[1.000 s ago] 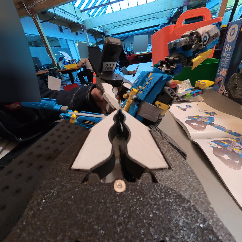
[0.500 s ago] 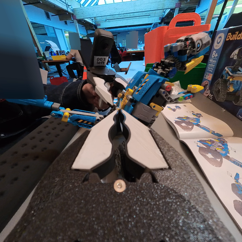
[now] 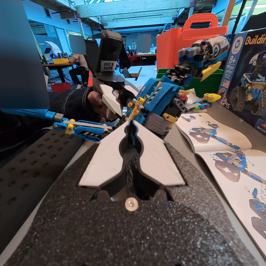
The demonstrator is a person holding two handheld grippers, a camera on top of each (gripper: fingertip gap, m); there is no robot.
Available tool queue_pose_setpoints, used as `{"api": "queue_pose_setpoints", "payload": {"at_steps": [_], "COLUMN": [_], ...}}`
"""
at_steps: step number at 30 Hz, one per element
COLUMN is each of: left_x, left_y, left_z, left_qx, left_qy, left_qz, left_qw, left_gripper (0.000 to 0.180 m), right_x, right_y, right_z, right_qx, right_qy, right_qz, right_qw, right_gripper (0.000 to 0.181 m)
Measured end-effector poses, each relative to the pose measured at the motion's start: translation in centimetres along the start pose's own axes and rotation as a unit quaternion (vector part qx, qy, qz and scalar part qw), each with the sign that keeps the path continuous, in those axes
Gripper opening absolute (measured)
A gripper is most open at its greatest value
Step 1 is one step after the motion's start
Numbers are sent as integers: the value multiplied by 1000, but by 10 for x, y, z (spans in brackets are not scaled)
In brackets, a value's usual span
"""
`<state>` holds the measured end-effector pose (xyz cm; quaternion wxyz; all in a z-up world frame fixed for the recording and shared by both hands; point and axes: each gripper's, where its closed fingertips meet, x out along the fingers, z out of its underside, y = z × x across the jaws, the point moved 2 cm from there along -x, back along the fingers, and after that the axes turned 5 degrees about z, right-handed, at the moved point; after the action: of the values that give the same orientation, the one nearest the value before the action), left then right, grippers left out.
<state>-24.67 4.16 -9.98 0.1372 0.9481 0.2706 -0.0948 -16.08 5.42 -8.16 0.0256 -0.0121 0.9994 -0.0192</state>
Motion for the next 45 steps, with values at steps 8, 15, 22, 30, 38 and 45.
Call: {"api": "queue_pose_setpoints", "payload": {"at_steps": [8, 15, 22, 30, 38, 45], "left_x": [1, 1, 1, 10, 16, 13], "left_y": [0, 0, 0, -3, -8, -14], "left_z": [1, 1, 1, 8, 7, 6], "left_qx": [1, 1, 2, 13, 22, 19], "left_qy": [-4, -5, -5, -25, -26, -24], "left_qz": [0, 0, -1, -7, -4, -21], "left_qw": [1000, 1000, 1000, 1000, 999, 999], "left_gripper": [56, 56, 56, 56, 58, 54], "right_x": [2, 4, 4, 3, -9, -20], "right_y": [1, 1, -3, -14, -34, -10], "right_z": [2, 6, 6, 7, -10, 0], "right_qx": [-12, -11, -17, -45, -27, 58], "right_qy": [-7, -18, -26, -63, -48, -46], "right_qz": [11, 12, 3, -5, -32, 10], "right_qw": [1000, 1000, 1000, 997, 998, 997], "right_gripper": [0, 0, 0, 0, 0, 0]}}
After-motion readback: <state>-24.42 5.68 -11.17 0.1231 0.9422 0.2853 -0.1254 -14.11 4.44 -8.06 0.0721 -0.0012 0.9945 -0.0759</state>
